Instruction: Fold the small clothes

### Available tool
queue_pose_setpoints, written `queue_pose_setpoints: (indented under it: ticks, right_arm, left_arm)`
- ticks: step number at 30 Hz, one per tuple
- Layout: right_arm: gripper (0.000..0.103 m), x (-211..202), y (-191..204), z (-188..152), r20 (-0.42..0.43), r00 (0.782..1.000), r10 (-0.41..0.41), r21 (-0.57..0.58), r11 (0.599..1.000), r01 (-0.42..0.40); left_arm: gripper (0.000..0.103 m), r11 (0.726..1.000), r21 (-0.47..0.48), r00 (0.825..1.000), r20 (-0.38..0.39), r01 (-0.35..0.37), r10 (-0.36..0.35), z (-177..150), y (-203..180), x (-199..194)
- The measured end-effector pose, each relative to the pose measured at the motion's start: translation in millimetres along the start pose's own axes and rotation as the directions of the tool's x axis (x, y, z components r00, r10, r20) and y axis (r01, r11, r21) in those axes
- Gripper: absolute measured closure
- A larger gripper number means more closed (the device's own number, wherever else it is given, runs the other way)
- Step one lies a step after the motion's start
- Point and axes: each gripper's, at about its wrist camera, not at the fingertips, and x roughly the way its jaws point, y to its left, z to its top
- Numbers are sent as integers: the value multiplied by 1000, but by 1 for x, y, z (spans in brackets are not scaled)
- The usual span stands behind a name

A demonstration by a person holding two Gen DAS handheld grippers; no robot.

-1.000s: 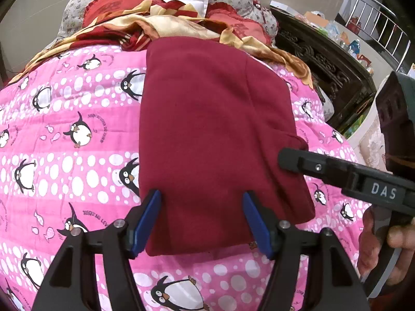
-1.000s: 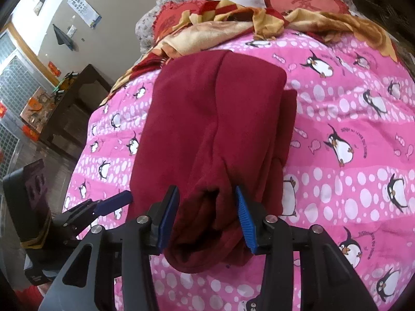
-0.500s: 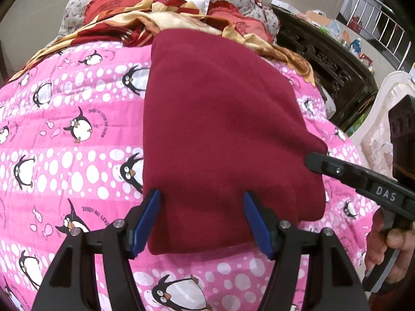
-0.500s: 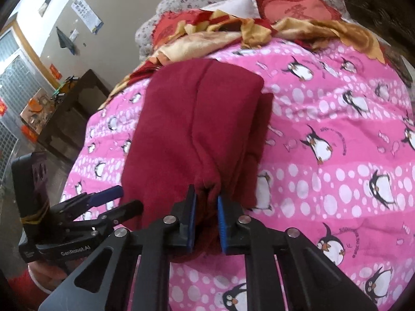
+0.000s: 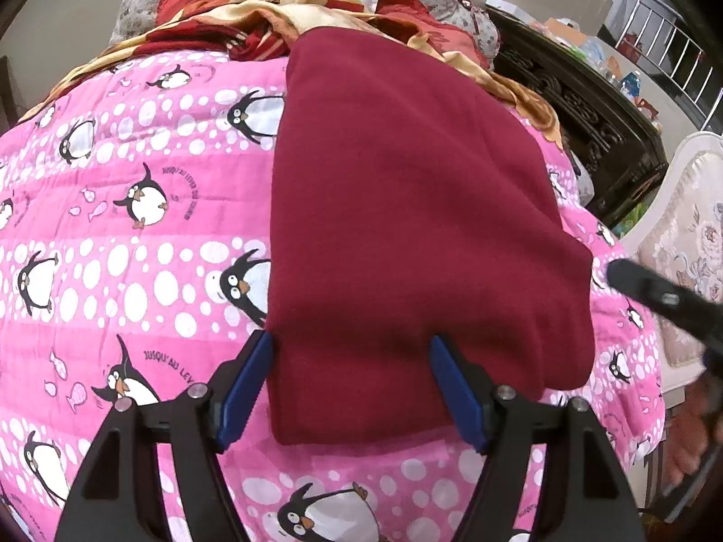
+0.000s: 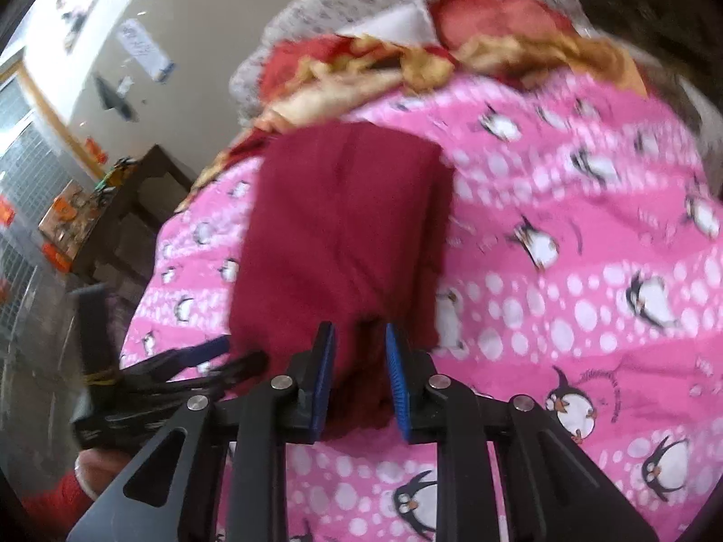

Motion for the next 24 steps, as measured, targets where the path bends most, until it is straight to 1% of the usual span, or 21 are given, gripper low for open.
queue_pose_setpoints:
  ticks: [2,3,6,7,8,12,15,16,18,20,21,23,24]
  right_arm:
    - [54,2,15,-1,-31,999,34,-60,998,-36]
    - [54,7,22,-4,-57,998,21,-97,995,-27]
    - [54,20,26,-14,-110,992,-56,-129,991,42]
    - [54,22,22,-18,-117,989,-92,-127,989,77]
    - [54,21,19,-21,-119,987,-104,-121,989,89]
    - [51,20,5,-28,-131,991,-26,-43,999,21]
    - [50,26,3,-31,-139,990,-11,-11,1000,9]
    - [50,26,2,-31,-134,991,8,0,1000,-8]
    - [46,29,2,-31,-131,991,42,29,999,-38]
    - [46,35,0,-32,-141,990,31,38,999,-26]
    - [47,36,-1,-34,-146,989,21,26,1000,-17]
    - [69,32,0,-34,-129,992,13,10,1000,-12]
    - [69,27,-1,-35,-107,994,10,8,1000,-9]
  left_arm:
    - [26,1000,0,1000,-1,-3,3,0,0,0]
    - [26,1000,0,1000,-2,-5,5,1,-1,1]
    - [25,1000,-2,1000,-4,-4,4,2,0,1]
    - [25,1000,-2,1000,-5,-4,4,2,0,1]
    - [25,1000,-2,1000,-4,-3,3,1,0,1]
    - [24,1000,0,1000,-3,-9,9,1,0,3]
    - [24,1000,-2,1000,-2,-12,12,1,0,3]
    - [24,1000,-5,1000,-3,-11,11,0,0,3]
    - [23,1000,-8,1000,-7,-10,10,1,0,4]
    - [23,1000,-9,1000,-10,-13,12,2,0,4]
    - [23,1000,-9,1000,-11,-12,12,2,1,5]
    - [22,1000,-12,1000,-10,-8,8,1,1,4]
    - [22,1000,-14,1000,-10,-7,6,1,2,4]
